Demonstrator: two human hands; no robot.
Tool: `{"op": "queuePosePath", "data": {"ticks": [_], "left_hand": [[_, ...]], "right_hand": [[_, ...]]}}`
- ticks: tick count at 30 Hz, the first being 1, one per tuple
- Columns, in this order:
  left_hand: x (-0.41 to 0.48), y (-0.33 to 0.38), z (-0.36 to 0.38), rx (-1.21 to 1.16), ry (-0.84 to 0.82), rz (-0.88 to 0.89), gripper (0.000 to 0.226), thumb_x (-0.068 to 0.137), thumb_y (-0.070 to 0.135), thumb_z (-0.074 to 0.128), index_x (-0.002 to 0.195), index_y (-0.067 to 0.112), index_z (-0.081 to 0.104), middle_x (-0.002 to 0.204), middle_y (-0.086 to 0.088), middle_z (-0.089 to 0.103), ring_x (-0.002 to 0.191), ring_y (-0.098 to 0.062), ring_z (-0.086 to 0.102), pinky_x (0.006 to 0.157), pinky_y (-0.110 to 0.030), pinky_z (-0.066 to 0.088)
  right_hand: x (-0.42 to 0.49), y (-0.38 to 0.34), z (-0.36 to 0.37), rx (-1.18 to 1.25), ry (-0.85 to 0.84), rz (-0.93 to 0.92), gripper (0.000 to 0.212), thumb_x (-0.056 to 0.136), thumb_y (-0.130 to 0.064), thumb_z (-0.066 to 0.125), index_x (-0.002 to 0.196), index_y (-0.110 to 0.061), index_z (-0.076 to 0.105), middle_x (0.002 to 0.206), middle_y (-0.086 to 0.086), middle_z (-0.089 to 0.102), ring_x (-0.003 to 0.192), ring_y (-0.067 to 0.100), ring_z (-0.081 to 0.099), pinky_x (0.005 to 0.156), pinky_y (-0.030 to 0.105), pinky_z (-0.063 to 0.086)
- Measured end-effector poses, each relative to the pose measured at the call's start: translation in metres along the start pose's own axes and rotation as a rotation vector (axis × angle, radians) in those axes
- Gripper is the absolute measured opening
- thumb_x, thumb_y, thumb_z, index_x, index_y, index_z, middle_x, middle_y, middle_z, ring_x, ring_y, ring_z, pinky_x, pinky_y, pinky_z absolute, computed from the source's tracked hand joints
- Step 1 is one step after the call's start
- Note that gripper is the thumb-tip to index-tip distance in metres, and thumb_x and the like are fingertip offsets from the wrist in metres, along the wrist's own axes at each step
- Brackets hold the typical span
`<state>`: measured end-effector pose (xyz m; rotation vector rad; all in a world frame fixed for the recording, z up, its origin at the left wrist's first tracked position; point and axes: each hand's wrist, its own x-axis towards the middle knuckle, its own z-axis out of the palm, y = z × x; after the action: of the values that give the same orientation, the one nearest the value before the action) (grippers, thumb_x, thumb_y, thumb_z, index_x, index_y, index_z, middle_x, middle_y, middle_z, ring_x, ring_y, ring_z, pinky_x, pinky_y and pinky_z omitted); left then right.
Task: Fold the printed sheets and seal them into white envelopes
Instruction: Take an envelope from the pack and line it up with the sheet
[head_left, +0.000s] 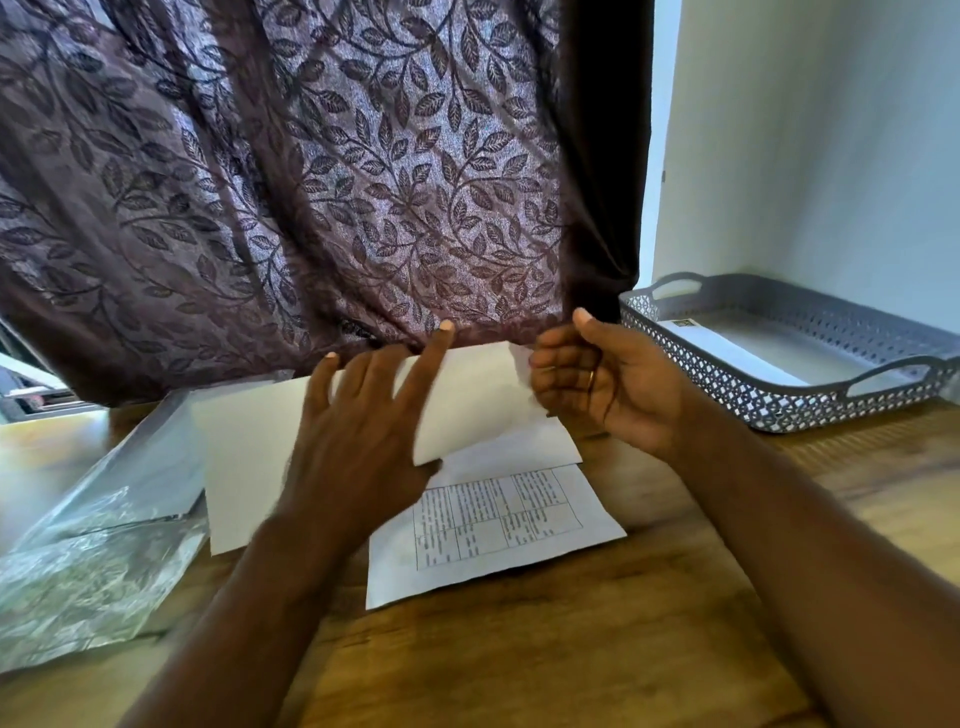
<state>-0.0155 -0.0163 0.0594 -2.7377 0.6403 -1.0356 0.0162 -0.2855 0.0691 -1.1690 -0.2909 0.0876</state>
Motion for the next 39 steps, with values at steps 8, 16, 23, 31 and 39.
{"op": "queuePosePath", "data": {"ticks": [8, 16, 23, 31, 39], "left_hand": [[-0.003, -0.02, 0.017, -0.015, -0.066, -0.126, 0.132, 0.058, 0.067, 0.08, 0.16, 0.024, 0.007, 0.142, -0.013, 0.046, 0.124, -0.037, 0.048, 0.108, -0.063, 0.035], [-0.006, -0.025, 0.031, -0.088, -0.111, -0.146, 0.136, 0.058, 0.075, 0.075, 0.16, 0.027, 0.0, 0.147, -0.007, 0.043, 0.13, -0.033, 0.043, 0.111, -0.062, 0.032], [-0.005, -0.029, 0.04, -0.129, -0.104, -0.178, 0.136, 0.057, 0.078, 0.073, 0.16, 0.026, 0.001, 0.145, -0.009, 0.042, 0.129, -0.034, 0.043, 0.109, -0.062, 0.034], [-0.008, -0.032, 0.046, -0.168, -0.091, -0.237, 0.14, 0.054, 0.082, 0.072, 0.159, 0.028, -0.004, 0.148, -0.006, 0.037, 0.132, -0.033, 0.039, 0.111, -0.06, 0.031], [-0.007, -0.035, 0.051, -0.198, -0.083, -0.265, 0.142, 0.053, 0.082, 0.072, 0.159, 0.029, -0.006, 0.15, -0.006, 0.035, 0.134, -0.033, 0.037, 0.113, -0.06, 0.029]], "right_hand": [[0.027, 0.028, -0.016, -1.336, -0.034, 0.162, 0.035, 0.084, -0.035, 0.079, 0.113, -0.018, 0.07, 0.109, -0.001, 0.067, 0.101, 0.017, 0.063, 0.085, 0.031, 0.052], [0.04, 0.032, -0.015, -1.564, -0.228, 0.223, 0.075, 0.07, -0.058, 0.083, 0.132, -0.025, 0.057, 0.117, -0.005, 0.055, 0.107, 0.015, 0.054, 0.082, 0.028, 0.046], [0.04, 0.031, -0.019, -1.479, -0.155, 0.271, 0.064, 0.07, -0.051, 0.086, 0.12, -0.022, 0.057, 0.11, -0.01, 0.057, 0.098, 0.008, 0.054, 0.074, 0.021, 0.044], [0.027, 0.02, -0.032, -1.127, 0.145, -0.03, 0.015, 0.082, -0.013, 0.08, 0.092, -0.017, 0.068, 0.09, 0.002, 0.07, 0.083, 0.021, 0.068, 0.058, 0.026, 0.049], [0.014, -0.009, -0.051, -0.655, 0.713, -0.377, 0.022, 0.094, -0.022, 0.07, 0.114, -0.015, 0.065, 0.103, 0.005, 0.069, 0.082, 0.017, 0.069, 0.046, 0.026, 0.058]]}}
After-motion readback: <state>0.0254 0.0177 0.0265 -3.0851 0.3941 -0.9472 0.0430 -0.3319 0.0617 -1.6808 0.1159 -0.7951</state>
